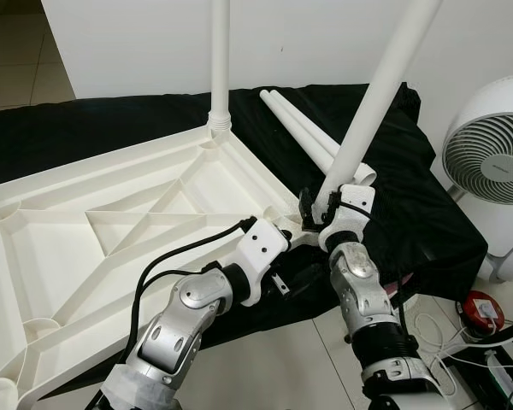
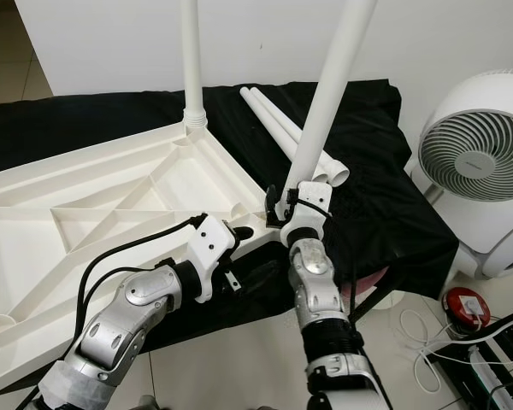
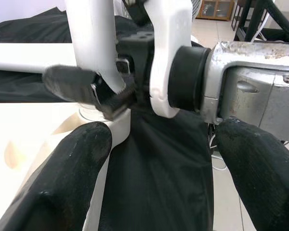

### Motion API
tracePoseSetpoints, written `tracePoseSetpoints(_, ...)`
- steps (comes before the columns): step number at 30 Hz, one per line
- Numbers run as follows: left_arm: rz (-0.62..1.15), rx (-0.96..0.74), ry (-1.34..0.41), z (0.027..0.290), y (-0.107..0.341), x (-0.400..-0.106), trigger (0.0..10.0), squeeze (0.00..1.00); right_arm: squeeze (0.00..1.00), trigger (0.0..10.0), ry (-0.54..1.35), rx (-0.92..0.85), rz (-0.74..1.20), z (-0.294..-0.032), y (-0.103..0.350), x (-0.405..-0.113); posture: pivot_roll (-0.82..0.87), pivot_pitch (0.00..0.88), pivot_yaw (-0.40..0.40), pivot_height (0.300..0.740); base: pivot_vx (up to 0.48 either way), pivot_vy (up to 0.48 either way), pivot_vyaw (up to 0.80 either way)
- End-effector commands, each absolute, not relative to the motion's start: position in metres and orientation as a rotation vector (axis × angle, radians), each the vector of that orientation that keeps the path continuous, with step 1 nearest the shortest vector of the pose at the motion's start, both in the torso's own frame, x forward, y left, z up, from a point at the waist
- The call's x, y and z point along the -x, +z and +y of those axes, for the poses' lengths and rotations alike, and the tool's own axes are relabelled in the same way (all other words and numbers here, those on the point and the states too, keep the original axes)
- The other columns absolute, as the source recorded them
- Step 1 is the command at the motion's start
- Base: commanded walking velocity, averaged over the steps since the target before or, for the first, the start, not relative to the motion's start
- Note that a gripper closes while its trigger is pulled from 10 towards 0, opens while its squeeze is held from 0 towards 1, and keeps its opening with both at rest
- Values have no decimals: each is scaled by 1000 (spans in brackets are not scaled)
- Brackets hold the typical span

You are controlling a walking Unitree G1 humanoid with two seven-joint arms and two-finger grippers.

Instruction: Building children table

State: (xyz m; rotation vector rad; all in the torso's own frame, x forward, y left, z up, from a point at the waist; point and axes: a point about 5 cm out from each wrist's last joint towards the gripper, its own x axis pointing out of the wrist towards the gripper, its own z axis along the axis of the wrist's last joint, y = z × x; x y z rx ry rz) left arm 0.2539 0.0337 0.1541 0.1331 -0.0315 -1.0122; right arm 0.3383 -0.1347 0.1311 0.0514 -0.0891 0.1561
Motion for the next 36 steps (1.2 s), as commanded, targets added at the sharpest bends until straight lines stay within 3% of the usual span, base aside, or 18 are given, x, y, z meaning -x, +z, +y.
tracePoseSetpoints(1, -14, -141, -986, 34, 150, -255, 10000, 0, 0, 10000, 238, -32, -84, -138, 131, -340, -3, 0, -62, 740, 0, 0, 0)
tracePoseSetpoints(7, -18, -145, -989, 34, 152, -256, 10000, 0, 0, 10000, 436, 97, -66, -159, 133, -341, -3, 6, -55, 740, 0, 0, 0)
tracePoseSetpoints(17, 23, -152, -1033, 32, 147, -252, 10000, 0, 0, 10000, 592, 223, -54, -180, 143, -348, 4, 12, -54, 740, 0, 0, 0)
tracePoseSetpoints(35, 42, -166, -943, 27, 140, -264, 10000, 0, 0, 10000, 729, 292, 5, -173, 136, -358, 13, 6, -55, 740, 0, 0, 0)
tracePoseSetpoints(36, 43, -161, -939, 27, 140, -264, 10000, 0, 0, 6706, 727, 290, 8, -173, 136, -358, 13, 4, -55, 740, 0, 0, 0)
